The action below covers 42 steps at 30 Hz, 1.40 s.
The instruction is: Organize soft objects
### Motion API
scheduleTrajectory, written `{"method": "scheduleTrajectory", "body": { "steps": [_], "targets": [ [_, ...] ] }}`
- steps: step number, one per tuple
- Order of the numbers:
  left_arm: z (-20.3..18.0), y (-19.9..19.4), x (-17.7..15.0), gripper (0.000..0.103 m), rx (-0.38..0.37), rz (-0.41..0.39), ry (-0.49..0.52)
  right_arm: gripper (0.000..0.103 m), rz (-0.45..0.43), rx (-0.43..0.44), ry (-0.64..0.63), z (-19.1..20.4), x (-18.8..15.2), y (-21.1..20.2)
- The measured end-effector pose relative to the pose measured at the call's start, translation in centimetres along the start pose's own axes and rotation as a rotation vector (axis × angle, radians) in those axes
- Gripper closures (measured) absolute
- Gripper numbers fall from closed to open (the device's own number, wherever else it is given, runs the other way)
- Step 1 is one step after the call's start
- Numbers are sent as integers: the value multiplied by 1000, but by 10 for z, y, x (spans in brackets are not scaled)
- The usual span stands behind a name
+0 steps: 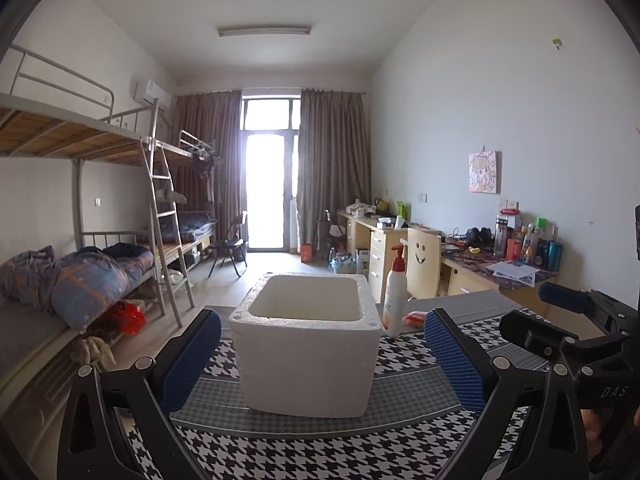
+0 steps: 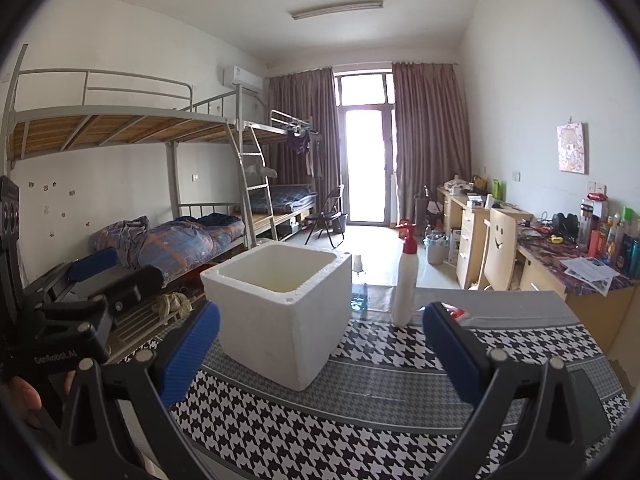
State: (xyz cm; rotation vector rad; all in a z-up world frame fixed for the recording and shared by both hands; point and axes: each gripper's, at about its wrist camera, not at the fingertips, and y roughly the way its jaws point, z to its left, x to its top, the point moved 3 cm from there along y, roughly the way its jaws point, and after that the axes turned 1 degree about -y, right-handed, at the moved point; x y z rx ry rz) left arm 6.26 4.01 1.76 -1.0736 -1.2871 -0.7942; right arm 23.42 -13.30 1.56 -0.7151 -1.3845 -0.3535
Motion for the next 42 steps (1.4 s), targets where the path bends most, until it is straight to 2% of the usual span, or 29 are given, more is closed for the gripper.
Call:
{"method": "scheduleTrajectory", "body": {
  "steps": [14, 42],
  "targets": [
    [-11, -9, -11, 1, -3, -19, 24, 1, 0, -33, 28, -9, -17, -8],
    [-13, -9, -24, 1, -16, 13, 33, 1, 19, -55, 37, -10, -33, -13]
  ]
}}
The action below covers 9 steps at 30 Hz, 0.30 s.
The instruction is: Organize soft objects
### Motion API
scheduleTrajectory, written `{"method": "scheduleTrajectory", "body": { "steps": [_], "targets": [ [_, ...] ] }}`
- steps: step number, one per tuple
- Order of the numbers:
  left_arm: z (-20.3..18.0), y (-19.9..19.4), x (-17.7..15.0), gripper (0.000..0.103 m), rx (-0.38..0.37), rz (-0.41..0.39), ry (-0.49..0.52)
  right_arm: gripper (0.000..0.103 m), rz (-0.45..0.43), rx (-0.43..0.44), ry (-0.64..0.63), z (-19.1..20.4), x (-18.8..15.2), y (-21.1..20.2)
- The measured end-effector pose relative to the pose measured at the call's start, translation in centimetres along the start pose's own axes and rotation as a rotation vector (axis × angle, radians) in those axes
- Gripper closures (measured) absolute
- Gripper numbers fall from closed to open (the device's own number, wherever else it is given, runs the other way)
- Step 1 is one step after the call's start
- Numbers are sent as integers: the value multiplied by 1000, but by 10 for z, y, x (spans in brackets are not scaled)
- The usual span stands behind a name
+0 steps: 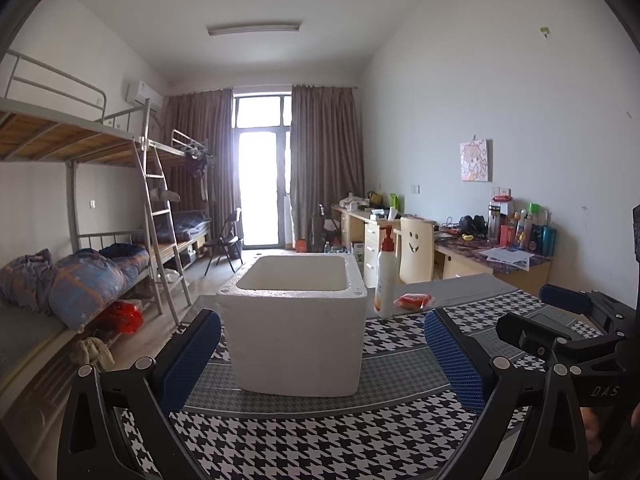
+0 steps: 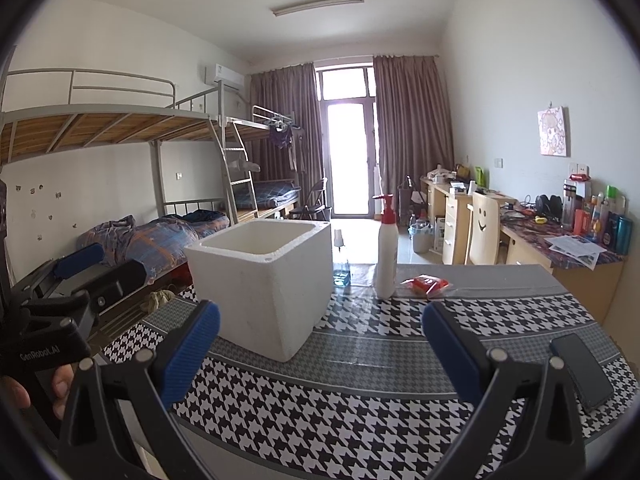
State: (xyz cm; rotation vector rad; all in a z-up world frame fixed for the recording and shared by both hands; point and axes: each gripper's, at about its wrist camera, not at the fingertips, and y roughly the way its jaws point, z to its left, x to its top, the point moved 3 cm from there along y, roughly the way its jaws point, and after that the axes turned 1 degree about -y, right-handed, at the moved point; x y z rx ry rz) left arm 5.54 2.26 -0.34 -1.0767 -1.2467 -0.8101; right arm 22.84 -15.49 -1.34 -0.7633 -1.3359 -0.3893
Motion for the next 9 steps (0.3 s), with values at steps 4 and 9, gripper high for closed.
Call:
{"method": "scheduleTrajectory", "body": {
  "steps": [4, 9],
  "targets": [
    [-2, 1, -1, 1, 1, 8, 4, 1, 3, -2, 4, -2, -1, 0],
    [-2, 3, -3, 1, 3, 13, 2, 1, 2, -2, 6, -3, -1, 0]
  ]
}}
